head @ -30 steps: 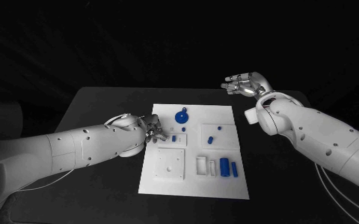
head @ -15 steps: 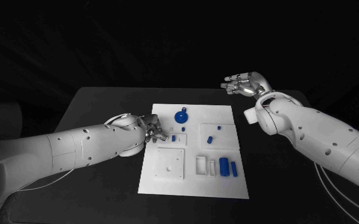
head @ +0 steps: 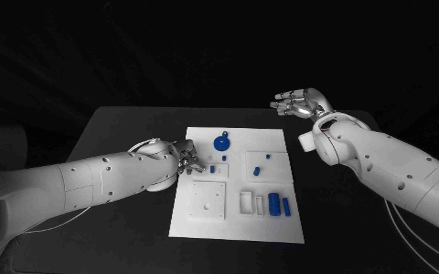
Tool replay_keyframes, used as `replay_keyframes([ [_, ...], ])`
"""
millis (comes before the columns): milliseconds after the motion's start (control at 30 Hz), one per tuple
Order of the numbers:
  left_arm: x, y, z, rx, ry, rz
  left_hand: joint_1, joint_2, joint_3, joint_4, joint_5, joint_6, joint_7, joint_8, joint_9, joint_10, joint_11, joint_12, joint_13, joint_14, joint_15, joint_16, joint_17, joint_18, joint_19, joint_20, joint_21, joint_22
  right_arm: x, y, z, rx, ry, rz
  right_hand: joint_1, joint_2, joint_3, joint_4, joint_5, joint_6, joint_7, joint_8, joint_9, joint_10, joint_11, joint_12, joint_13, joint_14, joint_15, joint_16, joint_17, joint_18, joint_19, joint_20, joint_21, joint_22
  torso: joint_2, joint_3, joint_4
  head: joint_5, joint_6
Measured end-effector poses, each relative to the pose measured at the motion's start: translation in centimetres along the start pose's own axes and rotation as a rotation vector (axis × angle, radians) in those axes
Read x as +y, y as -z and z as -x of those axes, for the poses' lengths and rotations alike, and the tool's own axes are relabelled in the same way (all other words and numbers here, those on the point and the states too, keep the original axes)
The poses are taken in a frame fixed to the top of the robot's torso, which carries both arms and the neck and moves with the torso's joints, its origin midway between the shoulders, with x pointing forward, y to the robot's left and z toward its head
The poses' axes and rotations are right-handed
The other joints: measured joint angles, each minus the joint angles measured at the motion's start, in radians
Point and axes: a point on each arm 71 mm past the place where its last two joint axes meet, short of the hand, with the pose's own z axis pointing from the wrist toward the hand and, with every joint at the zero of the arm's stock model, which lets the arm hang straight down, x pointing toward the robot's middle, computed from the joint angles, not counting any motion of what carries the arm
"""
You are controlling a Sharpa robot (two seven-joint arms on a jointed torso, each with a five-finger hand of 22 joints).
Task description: Assemble the parts on the task board
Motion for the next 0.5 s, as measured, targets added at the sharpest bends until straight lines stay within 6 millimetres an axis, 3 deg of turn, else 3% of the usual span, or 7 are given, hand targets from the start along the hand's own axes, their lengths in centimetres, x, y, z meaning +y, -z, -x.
replay_keyframes([
  [500, 0.01, -0.03, 0.02, -0.002, 0.002, 0.004, 0.032, -0.021, -0.023, 0.063, -0.002, 0.005, -0.002, 0.006, -0.016, 0.0, 0.0, -0.004, 0.004, 0.003, -0.001, -0.003, 0.0, 0.0, 0.004, -0.004, -0.008, 0.0, 0.0, 0.0, -0.01, 0.0, 0.0, 0.0, 0.0, 0.0, -0.003, 0.003, 0.004, 0.0, 0.0, 0.0, 0.0, 0.0, 0.0, 0.0, 0.0, 0.0, 0.0, 0.0, 0.0, 0.0, 0.0, 0.0, 0.0, 0.0, 0.0, 0.0001, 0.0001, 0.001, 0.001],
])
